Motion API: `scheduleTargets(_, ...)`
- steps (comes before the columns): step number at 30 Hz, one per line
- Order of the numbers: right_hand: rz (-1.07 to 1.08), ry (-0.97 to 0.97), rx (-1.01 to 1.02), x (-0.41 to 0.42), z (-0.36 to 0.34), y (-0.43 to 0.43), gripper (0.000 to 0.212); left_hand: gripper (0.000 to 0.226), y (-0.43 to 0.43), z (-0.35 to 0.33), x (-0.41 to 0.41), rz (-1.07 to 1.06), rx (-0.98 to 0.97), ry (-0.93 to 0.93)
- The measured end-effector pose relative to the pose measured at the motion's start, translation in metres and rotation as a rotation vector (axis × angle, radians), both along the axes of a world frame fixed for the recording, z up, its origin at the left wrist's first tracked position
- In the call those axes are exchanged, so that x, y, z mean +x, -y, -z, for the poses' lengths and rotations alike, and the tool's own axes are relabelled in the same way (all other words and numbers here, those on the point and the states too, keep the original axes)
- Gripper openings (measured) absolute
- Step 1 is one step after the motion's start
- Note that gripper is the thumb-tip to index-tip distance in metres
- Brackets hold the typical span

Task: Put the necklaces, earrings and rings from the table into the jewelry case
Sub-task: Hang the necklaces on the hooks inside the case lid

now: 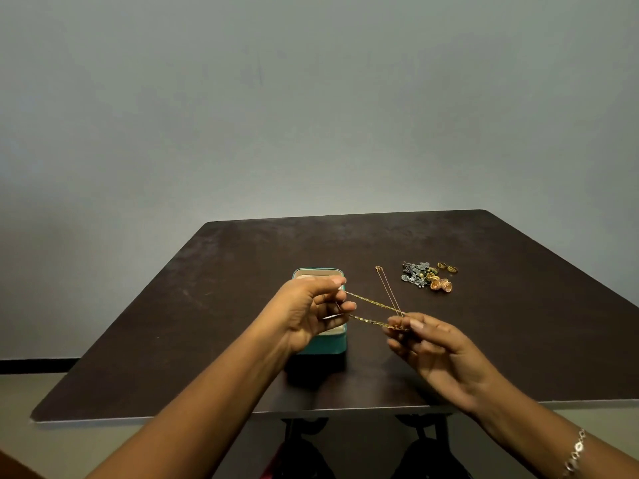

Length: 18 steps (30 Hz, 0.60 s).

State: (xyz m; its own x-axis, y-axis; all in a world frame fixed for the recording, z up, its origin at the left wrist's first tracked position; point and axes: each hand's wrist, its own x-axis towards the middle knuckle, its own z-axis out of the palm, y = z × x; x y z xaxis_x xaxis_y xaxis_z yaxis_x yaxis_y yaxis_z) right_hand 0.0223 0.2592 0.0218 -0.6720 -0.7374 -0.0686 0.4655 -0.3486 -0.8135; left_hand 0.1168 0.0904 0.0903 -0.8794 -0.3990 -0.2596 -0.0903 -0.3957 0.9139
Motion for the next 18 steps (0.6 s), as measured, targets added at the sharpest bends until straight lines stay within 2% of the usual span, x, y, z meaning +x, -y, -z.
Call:
scheduleTargets(5,0.057,0.001,-0.08,-0.008,-0.022,-0.002,0.054,0.011,-0.001,0.011,-0.004,0.087,-0.015,0.008)
scheduleTargets(8,0.065,-0.097,0.03,-0.011,-0.032,-0.004,0.045,0.013,0.004,0.008,-0.006,0.087,-0.111,-0.023)
scheduleTargets(11,0.079,-0.178,0.175,-0.013,-0.038,-0.005,0.013,0.014,0.02,0.008,-0.008,-0.084,-0.352,-0.108)
scheduleTargets(14,0.088,-0.231,0.267,-0.015,-0.04,-0.006,0.017,0.012,0.044,0.014,-0.008,-0.288,-0.542,-0.109)
scheduleTargets(18,0.066,-0.275,0.364,-0.018,-0.042,-0.007,0.018,0.017,0.083,0.041,-0.018,-0.481,-0.589,0.038)
